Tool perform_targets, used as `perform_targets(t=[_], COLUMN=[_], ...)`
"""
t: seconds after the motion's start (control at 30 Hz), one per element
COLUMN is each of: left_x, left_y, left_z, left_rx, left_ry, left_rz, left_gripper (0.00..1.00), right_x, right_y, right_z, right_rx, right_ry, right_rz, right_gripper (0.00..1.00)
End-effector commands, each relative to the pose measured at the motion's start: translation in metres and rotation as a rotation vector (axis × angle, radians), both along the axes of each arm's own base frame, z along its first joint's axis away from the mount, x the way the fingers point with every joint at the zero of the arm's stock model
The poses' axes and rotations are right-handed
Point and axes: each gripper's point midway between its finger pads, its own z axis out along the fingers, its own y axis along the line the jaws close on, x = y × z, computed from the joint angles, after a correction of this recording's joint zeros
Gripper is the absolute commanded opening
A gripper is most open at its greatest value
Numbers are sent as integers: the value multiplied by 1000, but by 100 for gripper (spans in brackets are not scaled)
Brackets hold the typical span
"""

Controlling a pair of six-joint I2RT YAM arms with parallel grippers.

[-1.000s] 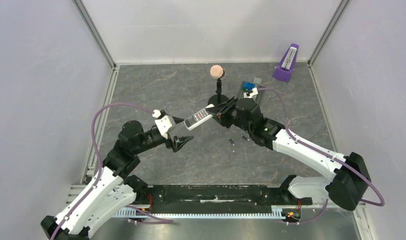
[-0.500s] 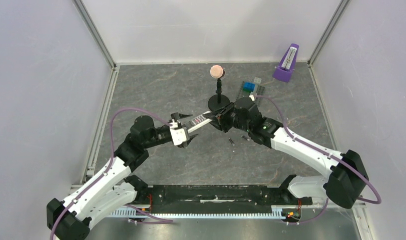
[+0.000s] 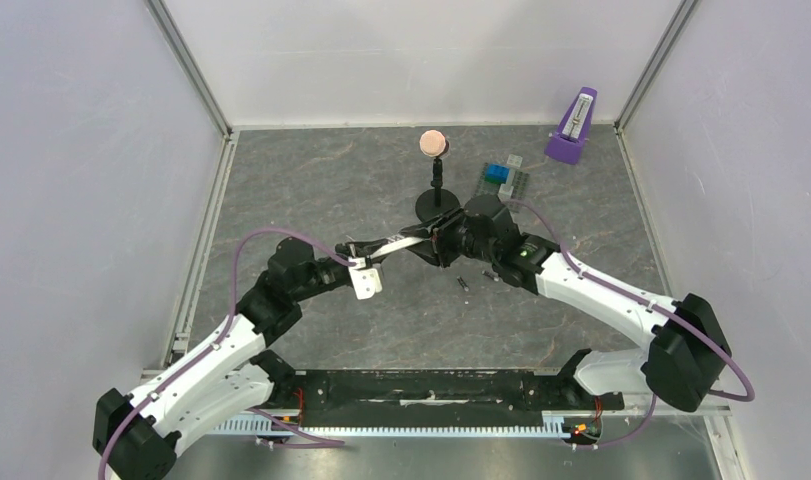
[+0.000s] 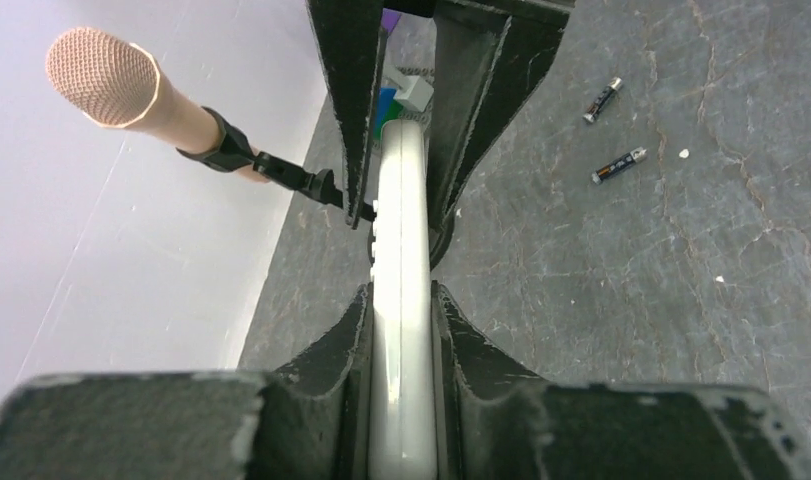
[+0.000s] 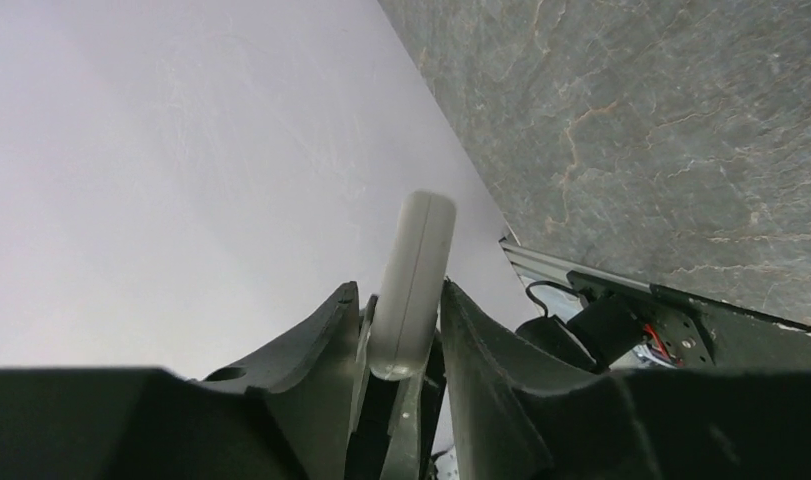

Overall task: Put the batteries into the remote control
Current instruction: Turn over the remote control.

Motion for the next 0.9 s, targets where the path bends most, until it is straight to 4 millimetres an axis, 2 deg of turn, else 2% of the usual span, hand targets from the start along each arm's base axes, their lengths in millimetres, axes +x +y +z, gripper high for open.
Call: perform_targets(t=[0.0, 0.03, 0.07, 0.17, 0.23, 0.33, 0.43, 0.47, 0.6, 0.7, 0.77, 0.87], left_x=[6, 7, 8, 11, 14, 21, 28, 28, 18, 8, 1, -17], left_y=[2, 2, 2, 4, 7, 12, 19, 23, 15, 6, 1, -11], left_z=[10, 13, 15, 29, 38, 44, 51, 47, 54, 57, 59, 64], left_rx=[-28, -40, -57, -154, -258, -401, -590, -625, -663, -674, -682, -688], left_ry=[-35, -19, 10, 107, 208, 365, 604, 699, 911, 1049, 1140, 1281], left_rz=[32, 43, 60, 122, 188, 288, 438, 504, 542, 530, 532, 472], left_gripper=[12, 3, 2, 2, 2, 2, 2, 2, 2, 2, 2, 2], right_x=[-2, -2, -3, -10, -15, -14, -6, -2, 11, 13, 10, 1], right_y=[8, 8, 8, -6, -23, -56, -81, -86, -95, -94, -87, -75], right_z=[27, 29, 32, 31, 23, 23, 36, 42, 73, 94, 105, 112], right_rx=[100, 98, 98, 48, -3, -82, -171, -209, -401, -517, -535, -493], right_ry=[-48, -61, -76, -117, -159, -291, -493, -558, -860, -1069, -1168, -1229], right_rz=[26, 30, 35, 30, 4, -67, -58, -31, 98, 194, 268, 362], right_gripper=[48, 57, 65, 78, 82, 86, 89, 89, 93, 95, 95, 96])
